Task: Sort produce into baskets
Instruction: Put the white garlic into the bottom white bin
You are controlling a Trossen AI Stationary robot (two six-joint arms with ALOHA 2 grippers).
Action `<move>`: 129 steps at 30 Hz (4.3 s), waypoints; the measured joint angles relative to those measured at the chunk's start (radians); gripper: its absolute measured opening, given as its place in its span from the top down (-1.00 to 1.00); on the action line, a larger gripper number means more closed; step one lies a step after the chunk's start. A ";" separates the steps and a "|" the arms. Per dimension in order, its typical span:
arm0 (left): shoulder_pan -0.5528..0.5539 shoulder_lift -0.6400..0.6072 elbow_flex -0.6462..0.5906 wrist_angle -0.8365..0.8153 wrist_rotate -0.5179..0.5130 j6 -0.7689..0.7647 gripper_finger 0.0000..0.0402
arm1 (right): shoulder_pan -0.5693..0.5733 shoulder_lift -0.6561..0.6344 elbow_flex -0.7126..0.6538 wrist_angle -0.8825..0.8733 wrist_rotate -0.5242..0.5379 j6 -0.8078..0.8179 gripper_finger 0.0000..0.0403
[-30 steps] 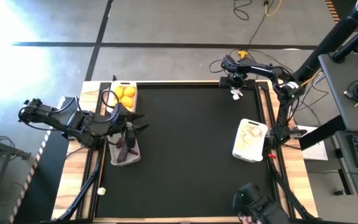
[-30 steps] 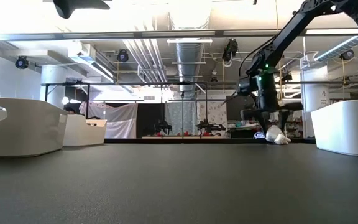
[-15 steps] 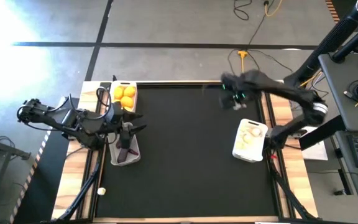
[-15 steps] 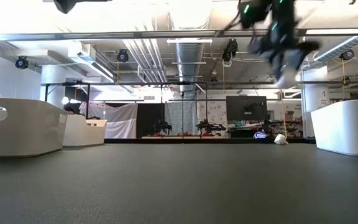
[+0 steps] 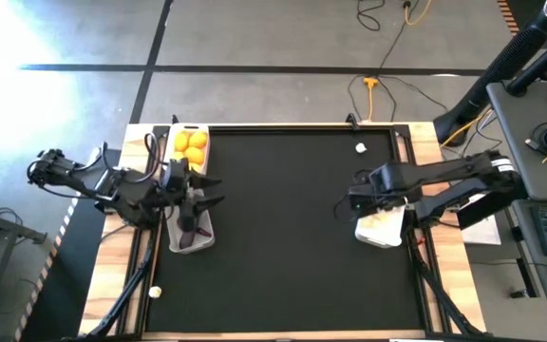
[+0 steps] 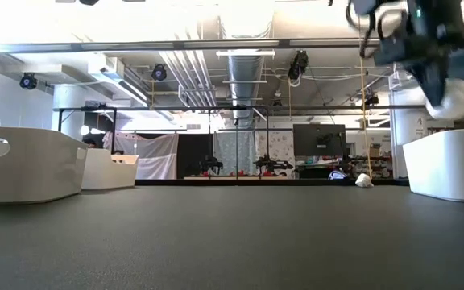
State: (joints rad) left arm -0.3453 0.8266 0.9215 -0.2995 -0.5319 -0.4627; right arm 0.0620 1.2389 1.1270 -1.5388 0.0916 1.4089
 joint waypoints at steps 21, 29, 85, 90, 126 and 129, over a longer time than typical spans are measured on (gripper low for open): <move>-0.223 0.035 0.000 0.043 -0.010 -0.036 -0.18 | -0.133 0.012 -0.165 0.100 0.056 -0.110 -0.52; -0.223 0.069 0.000 0.060 -0.081 -0.019 -0.18 | -0.326 0.026 -0.001 0.201 0.188 -0.299 -0.73; -0.059 0.080 0.000 0.119 -0.064 0.132 -0.18 | -0.659 0.103 -0.038 0.474 -0.002 -0.768 0.58; -0.059 0.083 0.000 0.152 -0.016 0.178 -0.18 | -0.428 -0.087 -0.042 0.169 -0.022 -0.510 0.57; -0.489 0.627 0.487 -0.830 0.318 -0.802 -0.15 | 0.077 -0.215 -0.094 0.348 0.296 -0.425 -0.56; -0.525 0.726 0.600 -0.971 0.383 -0.870 -0.17 | 0.178 -0.205 -0.040 0.352 0.330 -0.417 -0.56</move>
State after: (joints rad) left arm -0.8706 1.5523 1.5218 -1.2708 -0.1493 -1.3331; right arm 0.2396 1.0340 1.0871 -1.1864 0.4217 0.9921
